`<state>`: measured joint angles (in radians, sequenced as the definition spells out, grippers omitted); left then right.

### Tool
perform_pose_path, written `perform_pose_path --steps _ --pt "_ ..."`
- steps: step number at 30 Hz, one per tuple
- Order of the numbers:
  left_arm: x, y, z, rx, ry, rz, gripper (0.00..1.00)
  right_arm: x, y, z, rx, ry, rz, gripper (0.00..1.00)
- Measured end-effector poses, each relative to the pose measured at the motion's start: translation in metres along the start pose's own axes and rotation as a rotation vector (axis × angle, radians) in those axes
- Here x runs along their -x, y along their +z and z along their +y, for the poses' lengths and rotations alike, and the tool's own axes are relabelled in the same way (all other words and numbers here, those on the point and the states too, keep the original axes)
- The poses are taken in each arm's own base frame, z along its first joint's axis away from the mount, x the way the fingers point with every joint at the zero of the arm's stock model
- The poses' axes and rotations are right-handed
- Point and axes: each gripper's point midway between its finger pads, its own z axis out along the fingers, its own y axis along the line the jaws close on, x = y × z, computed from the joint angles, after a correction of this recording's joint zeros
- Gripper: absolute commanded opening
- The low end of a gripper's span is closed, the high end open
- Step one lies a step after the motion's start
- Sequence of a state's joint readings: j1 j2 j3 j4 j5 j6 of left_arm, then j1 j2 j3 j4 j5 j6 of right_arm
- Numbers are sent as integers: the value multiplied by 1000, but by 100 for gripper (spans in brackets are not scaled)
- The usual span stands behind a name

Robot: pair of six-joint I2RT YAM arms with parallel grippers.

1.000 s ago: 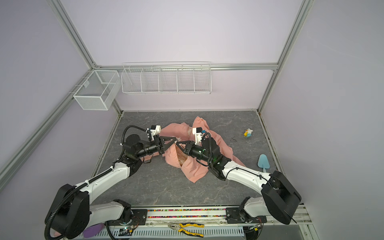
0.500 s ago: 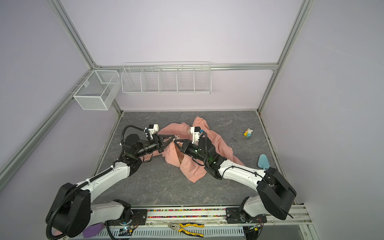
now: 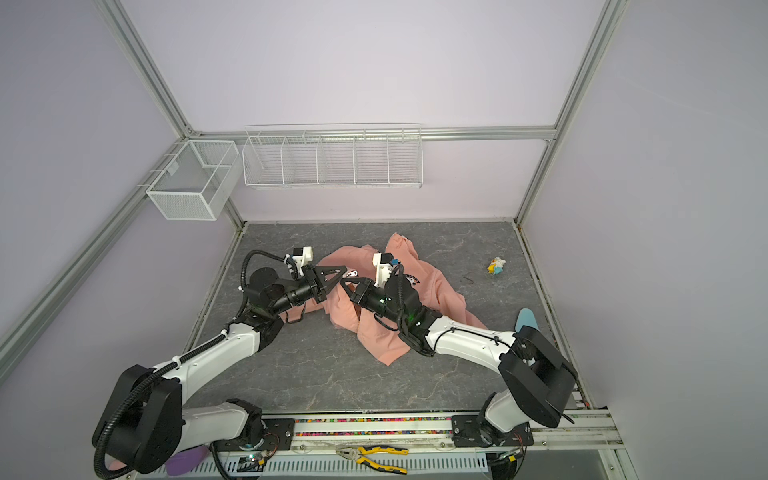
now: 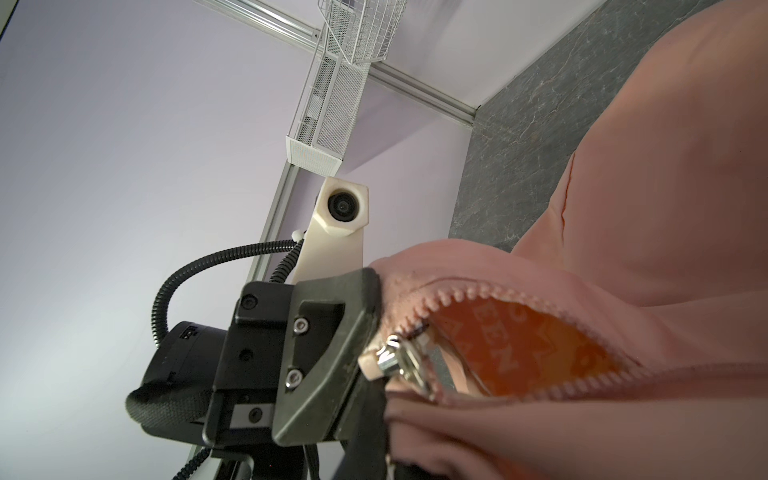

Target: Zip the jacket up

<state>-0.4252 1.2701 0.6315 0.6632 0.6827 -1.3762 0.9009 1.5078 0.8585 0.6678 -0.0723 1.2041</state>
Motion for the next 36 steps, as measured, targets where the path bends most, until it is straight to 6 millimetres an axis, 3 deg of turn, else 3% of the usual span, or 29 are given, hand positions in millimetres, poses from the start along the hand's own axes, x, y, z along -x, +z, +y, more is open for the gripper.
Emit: perform_pose_path --steps 9,19,25,36 --pt "-3 0 -2 -14 10 9 0 0 -4 1 -1 -2 -4 6" --pt "-27 2 -6 -21 19 92 0 -7 -32 2 -19 -28 74 6" --pt "-39 -2 -11 -12 44 122 25 -11 -46 8 -12 -40 143 6" --pt "-53 -8 -8 -3 22 150 34 -4 -53 8 6 -35 173 6"
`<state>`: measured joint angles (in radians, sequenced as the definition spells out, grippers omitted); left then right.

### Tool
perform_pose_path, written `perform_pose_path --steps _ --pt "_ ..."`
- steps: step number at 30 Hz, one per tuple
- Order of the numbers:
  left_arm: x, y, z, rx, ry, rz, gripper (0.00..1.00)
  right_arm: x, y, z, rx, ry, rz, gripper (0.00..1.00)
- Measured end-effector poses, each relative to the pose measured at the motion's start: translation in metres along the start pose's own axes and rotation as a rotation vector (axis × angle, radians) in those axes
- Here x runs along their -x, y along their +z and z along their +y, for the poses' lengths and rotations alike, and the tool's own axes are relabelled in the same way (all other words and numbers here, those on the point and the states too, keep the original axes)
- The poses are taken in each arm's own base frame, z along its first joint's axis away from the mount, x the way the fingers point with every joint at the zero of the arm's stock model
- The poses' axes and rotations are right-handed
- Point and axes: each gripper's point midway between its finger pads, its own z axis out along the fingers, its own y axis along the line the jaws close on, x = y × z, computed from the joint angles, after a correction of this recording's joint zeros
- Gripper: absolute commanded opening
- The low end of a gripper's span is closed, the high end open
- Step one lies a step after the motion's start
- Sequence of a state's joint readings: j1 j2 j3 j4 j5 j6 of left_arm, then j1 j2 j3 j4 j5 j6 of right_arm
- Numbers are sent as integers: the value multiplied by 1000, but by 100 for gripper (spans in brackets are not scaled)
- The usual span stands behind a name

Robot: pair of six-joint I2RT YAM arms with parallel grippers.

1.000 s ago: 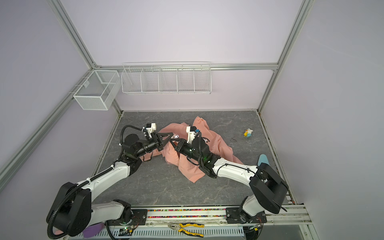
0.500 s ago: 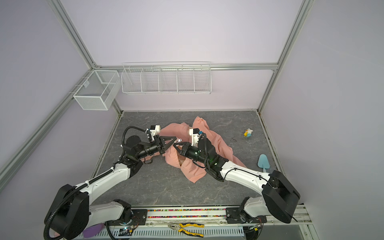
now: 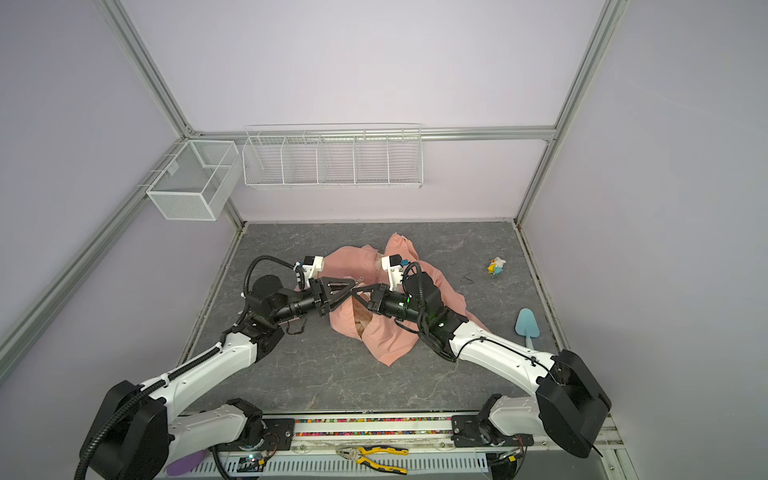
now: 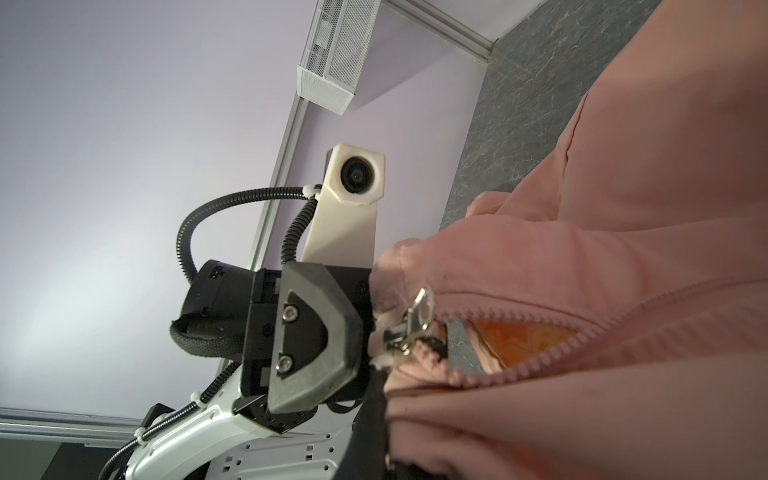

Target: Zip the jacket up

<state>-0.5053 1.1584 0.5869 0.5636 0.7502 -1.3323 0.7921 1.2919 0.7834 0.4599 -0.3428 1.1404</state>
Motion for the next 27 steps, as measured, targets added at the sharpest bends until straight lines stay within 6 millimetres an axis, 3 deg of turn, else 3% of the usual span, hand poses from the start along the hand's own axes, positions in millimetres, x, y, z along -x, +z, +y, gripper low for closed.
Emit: perform_pose_path --steps 7,17,27 --pt "3 -7 -11 -21 11 -45 37 7 -13 -2 12 2 2 6" --pt "3 -14 8 -1 -68 -98 39 -1 -24 -3 20 -21 52 6" --pt "-9 -16 -14 -48 -44 -91 42 -10 -30 -8 15 -33 80 6"
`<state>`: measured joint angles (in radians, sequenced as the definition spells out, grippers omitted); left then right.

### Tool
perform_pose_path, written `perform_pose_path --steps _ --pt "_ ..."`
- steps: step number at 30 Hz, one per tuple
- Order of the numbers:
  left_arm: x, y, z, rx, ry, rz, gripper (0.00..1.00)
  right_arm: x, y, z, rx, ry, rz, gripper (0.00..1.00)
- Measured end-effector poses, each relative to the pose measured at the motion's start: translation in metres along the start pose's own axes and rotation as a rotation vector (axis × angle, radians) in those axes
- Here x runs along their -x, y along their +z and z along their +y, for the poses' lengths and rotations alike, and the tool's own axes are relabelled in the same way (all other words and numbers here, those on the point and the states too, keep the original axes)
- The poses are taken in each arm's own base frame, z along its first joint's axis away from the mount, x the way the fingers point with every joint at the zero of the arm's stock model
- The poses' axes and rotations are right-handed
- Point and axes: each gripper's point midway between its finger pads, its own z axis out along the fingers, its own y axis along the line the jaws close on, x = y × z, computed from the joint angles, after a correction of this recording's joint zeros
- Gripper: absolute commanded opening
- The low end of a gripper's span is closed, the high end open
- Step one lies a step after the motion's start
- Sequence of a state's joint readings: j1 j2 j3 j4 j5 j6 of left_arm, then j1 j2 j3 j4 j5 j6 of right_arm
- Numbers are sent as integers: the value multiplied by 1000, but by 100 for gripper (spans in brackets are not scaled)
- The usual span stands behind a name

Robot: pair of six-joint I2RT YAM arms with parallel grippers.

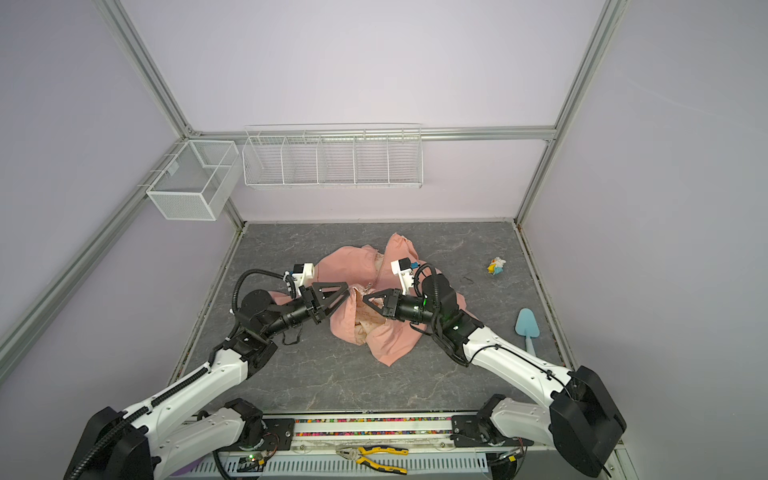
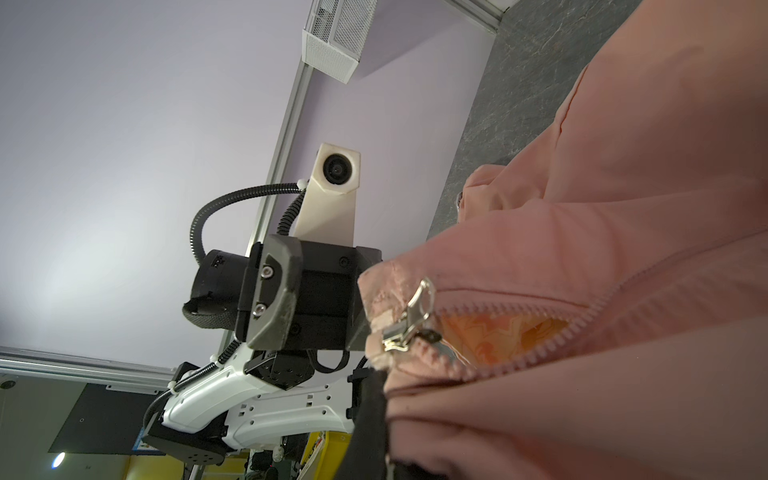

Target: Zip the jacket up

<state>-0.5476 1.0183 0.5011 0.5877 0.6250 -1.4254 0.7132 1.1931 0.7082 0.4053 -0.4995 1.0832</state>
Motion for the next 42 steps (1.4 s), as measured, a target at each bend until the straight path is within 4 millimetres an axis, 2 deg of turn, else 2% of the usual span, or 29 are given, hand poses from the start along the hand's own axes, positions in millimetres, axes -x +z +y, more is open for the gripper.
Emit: perform_pose_path --steps 7,14,18,29,34,40,42 --pt "-13 6 9 26 -27 43 42 -2 -2 1 -2 -3 5 6" --pt "-30 22 25 53 -53 101 42 -3 -3 1 -7 -1 8 6" --pt "-29 27 29 50 -57 100 42 -3 -4 1 -8 0 8 6" --pt "-24 33 22 19 -42 87 40 -12 -1 2 0 -1 35 6" --pt "-25 35 23 20 -48 88 36 -20 6 -2 -5 6 65 6" --pt "-23 36 26 27 -58 77 18 -23 11 -2 3 2 73 6" --pt "-22 36 27 29 -61 74 16 -22 11 -1 6 -2 70 6"
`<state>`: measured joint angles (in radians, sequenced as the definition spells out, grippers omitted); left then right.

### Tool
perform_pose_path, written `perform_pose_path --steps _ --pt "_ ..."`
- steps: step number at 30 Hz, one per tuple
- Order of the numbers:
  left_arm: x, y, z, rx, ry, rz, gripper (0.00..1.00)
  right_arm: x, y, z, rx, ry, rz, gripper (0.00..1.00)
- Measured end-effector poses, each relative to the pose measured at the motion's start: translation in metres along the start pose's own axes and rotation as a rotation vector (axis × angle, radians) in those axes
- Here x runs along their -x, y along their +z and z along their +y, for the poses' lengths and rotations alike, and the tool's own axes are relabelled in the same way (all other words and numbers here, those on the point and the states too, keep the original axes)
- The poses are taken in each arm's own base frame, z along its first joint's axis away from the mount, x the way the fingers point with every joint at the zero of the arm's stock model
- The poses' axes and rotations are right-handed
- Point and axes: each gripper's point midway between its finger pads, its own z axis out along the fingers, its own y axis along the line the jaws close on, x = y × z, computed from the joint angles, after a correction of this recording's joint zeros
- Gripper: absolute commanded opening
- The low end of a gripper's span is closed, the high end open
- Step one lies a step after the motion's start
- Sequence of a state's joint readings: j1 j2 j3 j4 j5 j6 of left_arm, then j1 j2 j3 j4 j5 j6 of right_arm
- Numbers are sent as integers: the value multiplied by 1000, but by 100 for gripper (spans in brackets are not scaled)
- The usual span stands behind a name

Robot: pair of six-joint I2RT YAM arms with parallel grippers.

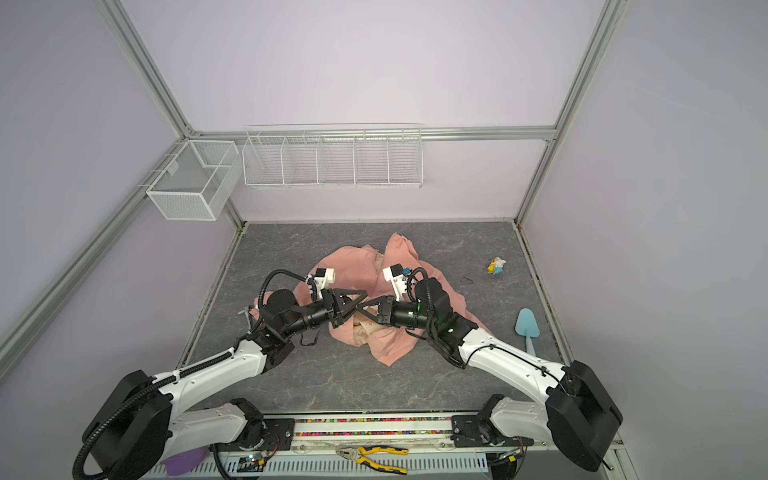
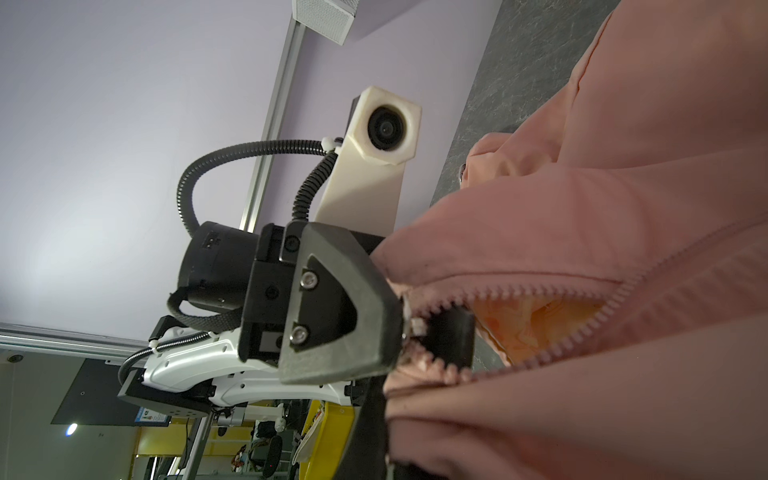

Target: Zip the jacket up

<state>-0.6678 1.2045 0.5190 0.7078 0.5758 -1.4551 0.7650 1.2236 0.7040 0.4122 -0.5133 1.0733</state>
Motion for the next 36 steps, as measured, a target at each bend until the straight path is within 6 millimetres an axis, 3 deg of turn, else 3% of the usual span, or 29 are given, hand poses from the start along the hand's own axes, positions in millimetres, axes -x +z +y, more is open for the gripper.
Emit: perform_pose_path --steps 7,23,27,34,36 --pt "2 3 -7 -46 9 -4 34 1 0 -1 -7 -4 -4 6" --pt "0 -11 -10 -53 25 -41 35 2 -1 -7 -40 -4 -16 6" --pt "-1 -12 -8 -45 26 -40 31 2 -1 -7 -41 -6 -17 6" --pt "0 -11 -4 -31 19 -45 15 2 -1 -7 -38 -8 -18 6" --pt "0 -12 -2 -28 16 -46 8 2 -1 -7 -38 -7 -18 10"
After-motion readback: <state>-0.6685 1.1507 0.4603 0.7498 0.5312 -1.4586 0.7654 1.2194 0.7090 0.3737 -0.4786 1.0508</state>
